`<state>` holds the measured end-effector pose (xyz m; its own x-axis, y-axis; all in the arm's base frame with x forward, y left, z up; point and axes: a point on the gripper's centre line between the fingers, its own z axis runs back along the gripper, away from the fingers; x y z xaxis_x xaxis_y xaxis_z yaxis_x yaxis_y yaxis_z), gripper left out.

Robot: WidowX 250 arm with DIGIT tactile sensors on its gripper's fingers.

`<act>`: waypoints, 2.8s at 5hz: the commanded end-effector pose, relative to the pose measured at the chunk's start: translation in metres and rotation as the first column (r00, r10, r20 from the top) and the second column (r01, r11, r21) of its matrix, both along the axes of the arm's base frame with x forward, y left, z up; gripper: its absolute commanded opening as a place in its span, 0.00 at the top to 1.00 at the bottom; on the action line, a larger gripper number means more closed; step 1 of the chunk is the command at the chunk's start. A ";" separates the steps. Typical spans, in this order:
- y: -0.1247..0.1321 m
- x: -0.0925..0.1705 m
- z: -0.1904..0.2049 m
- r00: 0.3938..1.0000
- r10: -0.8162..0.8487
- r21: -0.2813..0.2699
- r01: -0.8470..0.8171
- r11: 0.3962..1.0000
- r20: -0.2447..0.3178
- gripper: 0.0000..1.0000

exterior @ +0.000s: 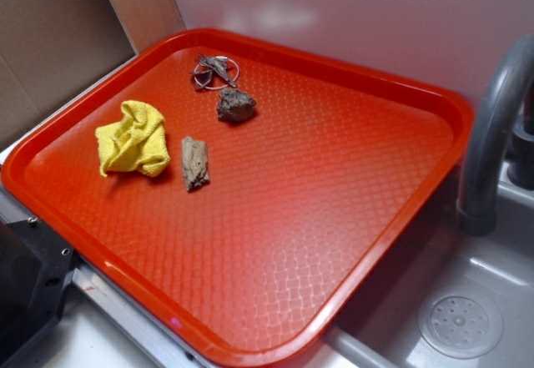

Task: Grab the wood chip.

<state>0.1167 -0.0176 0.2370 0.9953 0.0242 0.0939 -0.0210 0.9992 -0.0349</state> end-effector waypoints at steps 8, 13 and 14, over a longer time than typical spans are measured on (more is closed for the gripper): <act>-0.030 0.093 -0.216 0.767 0.641 -0.049 -0.641 0.766 -0.018 0.00; -0.029 0.092 -0.177 0.931 0.365 -0.018 -0.365 0.931 0.020 1.00; -0.055 0.084 -0.127 0.972 0.229 -0.087 -0.224 0.971 0.054 1.00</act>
